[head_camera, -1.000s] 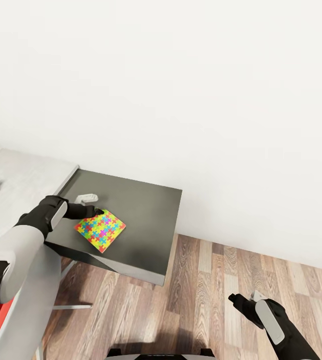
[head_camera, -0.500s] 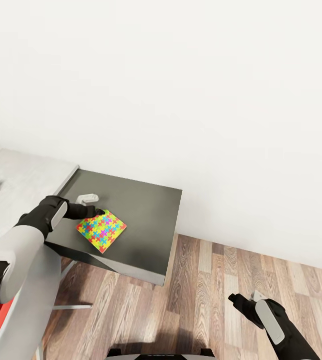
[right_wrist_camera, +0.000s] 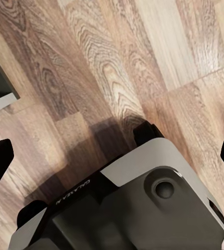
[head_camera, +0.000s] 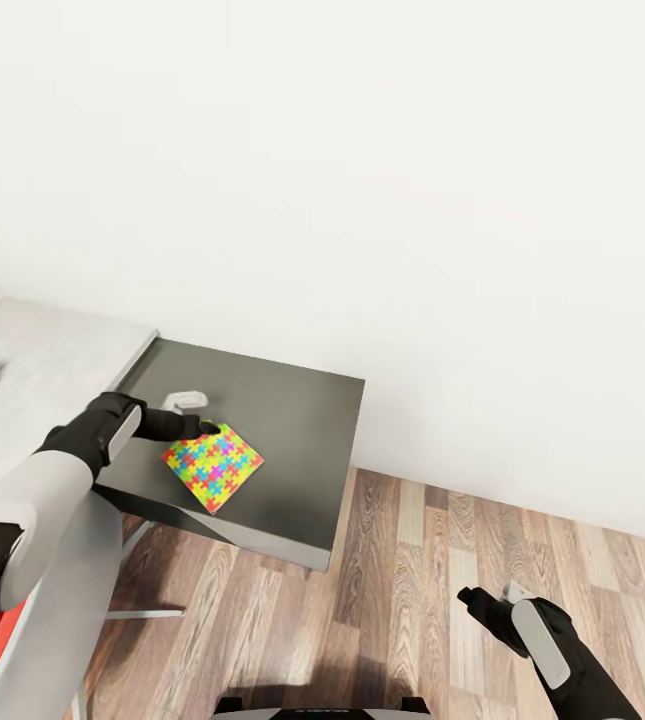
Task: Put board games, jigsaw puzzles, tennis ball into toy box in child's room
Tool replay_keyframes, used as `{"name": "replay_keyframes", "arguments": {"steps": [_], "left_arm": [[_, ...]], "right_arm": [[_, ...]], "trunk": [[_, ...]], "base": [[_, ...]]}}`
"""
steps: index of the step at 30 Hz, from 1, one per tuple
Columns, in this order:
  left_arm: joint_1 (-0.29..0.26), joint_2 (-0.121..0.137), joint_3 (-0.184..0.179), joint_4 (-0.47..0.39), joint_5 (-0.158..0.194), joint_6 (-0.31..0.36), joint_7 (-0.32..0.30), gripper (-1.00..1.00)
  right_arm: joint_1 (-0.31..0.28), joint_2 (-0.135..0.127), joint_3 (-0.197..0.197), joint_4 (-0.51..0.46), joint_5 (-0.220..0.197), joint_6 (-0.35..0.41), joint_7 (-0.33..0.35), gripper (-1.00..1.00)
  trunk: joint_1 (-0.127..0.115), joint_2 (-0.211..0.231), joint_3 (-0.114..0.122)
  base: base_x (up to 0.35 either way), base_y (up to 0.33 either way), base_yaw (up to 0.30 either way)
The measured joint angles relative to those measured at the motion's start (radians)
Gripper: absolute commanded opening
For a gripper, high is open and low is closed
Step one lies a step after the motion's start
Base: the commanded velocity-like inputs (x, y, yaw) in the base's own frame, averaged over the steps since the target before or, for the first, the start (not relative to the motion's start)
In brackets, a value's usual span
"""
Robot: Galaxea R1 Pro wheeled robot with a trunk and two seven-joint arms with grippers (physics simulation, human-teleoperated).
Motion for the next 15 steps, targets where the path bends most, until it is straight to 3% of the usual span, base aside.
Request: {"name": "replay_keyframes", "arguments": {"steps": [15], "left_arm": [[0.0,-0.005,-0.007,0.0,0.0,0.003,-0.036,1.0]], "right_arm": [[0.0,-0.002,0.0,0.0,0.0,0.0,0.0,1.0]], "trunk": [[0.0,0.0,0.0]], "base": [[0.0,0.0,0.0]]}}
